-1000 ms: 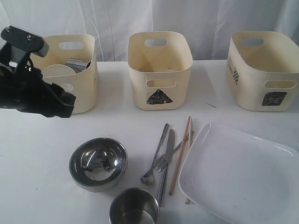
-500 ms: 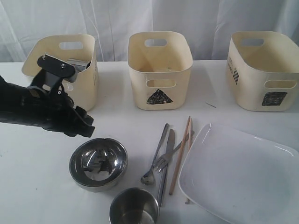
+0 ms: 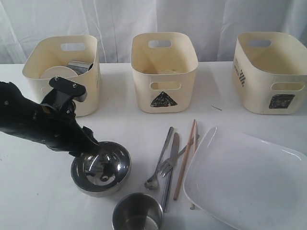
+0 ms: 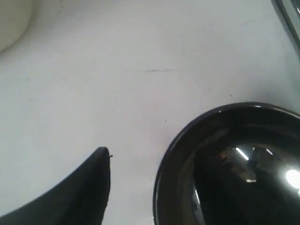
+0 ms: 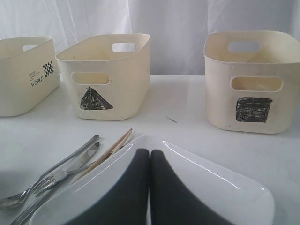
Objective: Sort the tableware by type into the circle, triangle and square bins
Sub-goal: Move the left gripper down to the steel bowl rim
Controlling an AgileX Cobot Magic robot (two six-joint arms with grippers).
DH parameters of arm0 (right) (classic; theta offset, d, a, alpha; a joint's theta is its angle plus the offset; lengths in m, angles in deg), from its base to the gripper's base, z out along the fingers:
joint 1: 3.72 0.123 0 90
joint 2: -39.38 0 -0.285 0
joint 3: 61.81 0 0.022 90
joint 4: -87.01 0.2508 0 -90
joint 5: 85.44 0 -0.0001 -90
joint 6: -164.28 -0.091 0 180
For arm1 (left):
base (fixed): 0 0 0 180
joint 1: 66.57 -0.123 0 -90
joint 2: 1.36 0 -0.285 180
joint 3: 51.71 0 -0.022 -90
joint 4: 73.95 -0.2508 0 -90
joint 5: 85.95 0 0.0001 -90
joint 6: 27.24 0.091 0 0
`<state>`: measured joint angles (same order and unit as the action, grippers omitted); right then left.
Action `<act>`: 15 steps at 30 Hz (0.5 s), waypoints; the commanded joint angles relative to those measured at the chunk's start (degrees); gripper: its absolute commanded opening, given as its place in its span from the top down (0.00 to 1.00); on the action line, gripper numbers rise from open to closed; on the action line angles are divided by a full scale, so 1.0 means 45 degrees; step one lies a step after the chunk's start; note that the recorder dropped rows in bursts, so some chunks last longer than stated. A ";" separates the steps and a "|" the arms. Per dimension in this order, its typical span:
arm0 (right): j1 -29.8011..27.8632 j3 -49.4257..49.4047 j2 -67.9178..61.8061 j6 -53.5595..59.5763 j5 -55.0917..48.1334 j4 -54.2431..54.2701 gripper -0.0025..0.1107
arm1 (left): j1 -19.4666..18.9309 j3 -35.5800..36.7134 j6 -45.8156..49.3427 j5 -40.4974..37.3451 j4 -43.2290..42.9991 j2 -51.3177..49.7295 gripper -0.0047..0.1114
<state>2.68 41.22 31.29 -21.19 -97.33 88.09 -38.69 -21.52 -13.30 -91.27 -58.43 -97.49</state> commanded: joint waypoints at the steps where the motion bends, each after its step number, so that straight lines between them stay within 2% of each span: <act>1: -0.0030 -0.0057 0.0066 -0.0092 0.0046 -0.0058 0.98 | 0.0056 -0.0214 -0.0141 -0.0813 0.0166 0.0003 0.46; 9: -0.0030 -0.0057 0.0066 -0.0092 0.0046 -0.0058 0.98 | 0.0056 -0.0393 -0.0141 -0.1804 0.0166 -0.0004 0.46; 15: -0.0030 -0.0057 0.0066 -0.0092 0.0046 -0.0058 0.98 | 0.0056 -0.0393 -0.0018 -0.1866 0.0166 -0.0057 0.46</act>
<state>2.68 41.22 31.29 -21.19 -97.33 88.09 -38.69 -22.97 -13.53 -98.68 -58.43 -97.58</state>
